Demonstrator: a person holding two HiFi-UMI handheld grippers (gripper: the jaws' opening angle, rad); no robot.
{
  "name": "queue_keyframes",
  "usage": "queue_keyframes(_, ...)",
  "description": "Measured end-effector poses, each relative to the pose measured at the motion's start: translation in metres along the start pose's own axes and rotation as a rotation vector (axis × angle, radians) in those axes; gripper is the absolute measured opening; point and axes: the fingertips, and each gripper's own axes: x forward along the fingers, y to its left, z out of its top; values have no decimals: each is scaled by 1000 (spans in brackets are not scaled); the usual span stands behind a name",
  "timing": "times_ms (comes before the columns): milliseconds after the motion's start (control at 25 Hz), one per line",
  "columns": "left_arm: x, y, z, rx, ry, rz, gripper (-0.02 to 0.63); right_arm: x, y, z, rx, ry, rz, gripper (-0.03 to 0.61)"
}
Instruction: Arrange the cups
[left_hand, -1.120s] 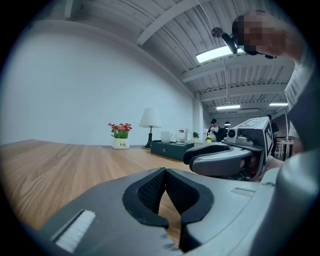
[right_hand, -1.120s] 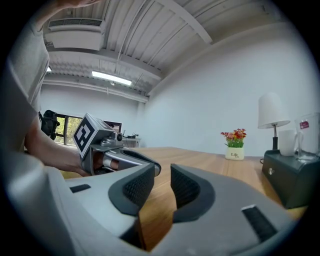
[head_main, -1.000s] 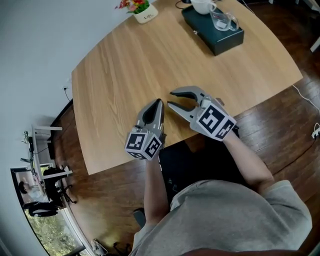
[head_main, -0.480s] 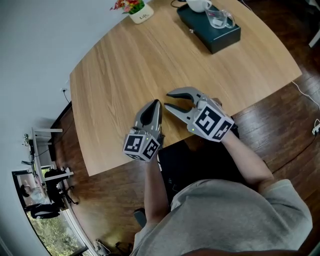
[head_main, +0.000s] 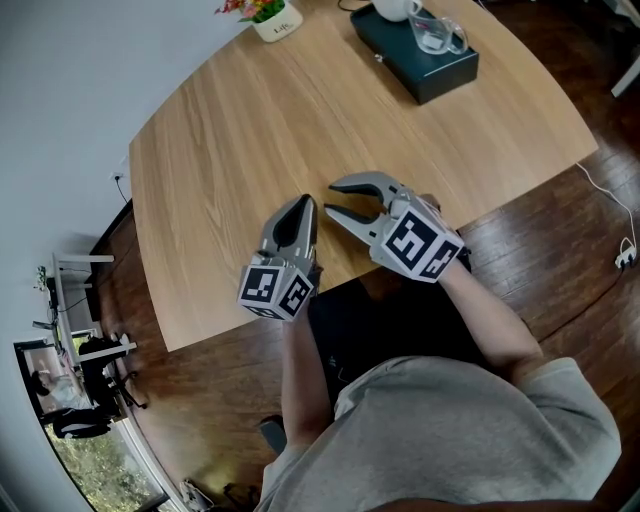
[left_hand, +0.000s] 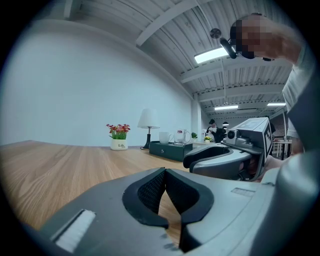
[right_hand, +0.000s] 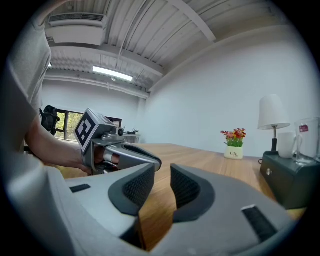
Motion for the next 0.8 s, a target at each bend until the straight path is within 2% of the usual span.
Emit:
queue_keyframes(440, -1, 1, 1, 1, 0, 0, 11, -3, -2, -2, 2, 10, -19, 94)
queue_keyframes(800, 0, 0, 0, 0, 0, 1, 11, -13, -15, 2, 9, -17, -73, 92)
